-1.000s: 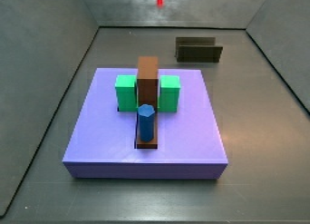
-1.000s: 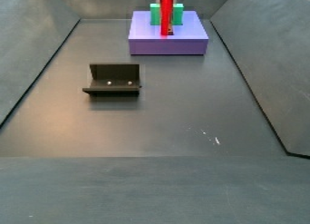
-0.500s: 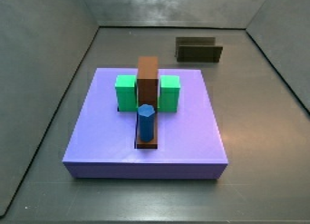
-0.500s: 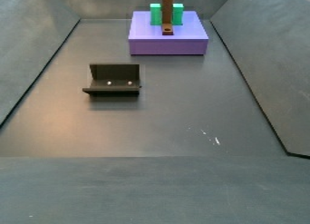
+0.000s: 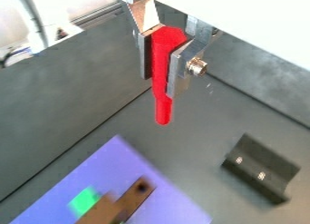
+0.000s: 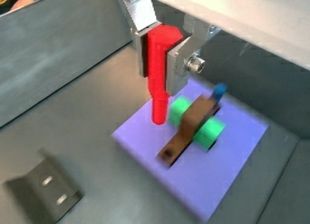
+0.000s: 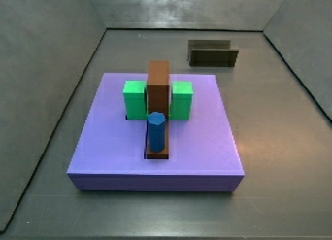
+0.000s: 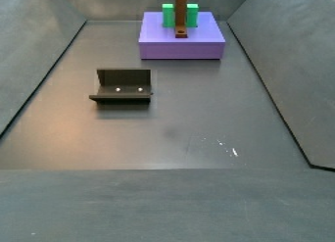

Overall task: Pick up the red object. Move up. Move to above the board. Insert the red object.
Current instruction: Move to above the board, then insert the red object.

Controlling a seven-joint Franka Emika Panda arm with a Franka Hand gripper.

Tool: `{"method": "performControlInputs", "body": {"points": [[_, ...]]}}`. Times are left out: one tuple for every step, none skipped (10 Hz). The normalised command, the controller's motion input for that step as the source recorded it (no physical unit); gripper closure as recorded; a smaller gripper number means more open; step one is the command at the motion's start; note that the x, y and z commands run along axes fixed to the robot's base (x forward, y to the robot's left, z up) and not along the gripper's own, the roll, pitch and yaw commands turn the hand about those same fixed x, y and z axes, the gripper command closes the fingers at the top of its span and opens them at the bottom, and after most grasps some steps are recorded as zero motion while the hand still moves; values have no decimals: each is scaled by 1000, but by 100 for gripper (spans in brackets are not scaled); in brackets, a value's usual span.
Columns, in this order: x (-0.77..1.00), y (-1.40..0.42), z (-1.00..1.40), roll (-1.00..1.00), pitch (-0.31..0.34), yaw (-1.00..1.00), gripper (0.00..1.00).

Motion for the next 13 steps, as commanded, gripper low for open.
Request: {"method": "performControlInputs", "body": {"points": [[-29, -1400, 234, 12, 105, 8, 100], [37, -607, 104, 11, 129, 8, 100], [66, -273, 50, 10, 133, 6, 100], [0, 29, 0, 0, 0, 0, 100], [0, 109, -66, 11, 0, 0, 100], [0, 211, -283, 33, 0, 0, 100], [0, 377, -523, -13, -83, 0, 100], [0, 394, -751, -77, -203, 0, 100], [11, 300, -669, -130, -233, 0, 100], [160, 129, -640, -171, -219, 57, 100], [254, 31, -686, -149, -213, 29, 100], [326, 0, -749, -107, -210, 51, 100], [357, 20, -771, -87, -219, 77, 100]]}}
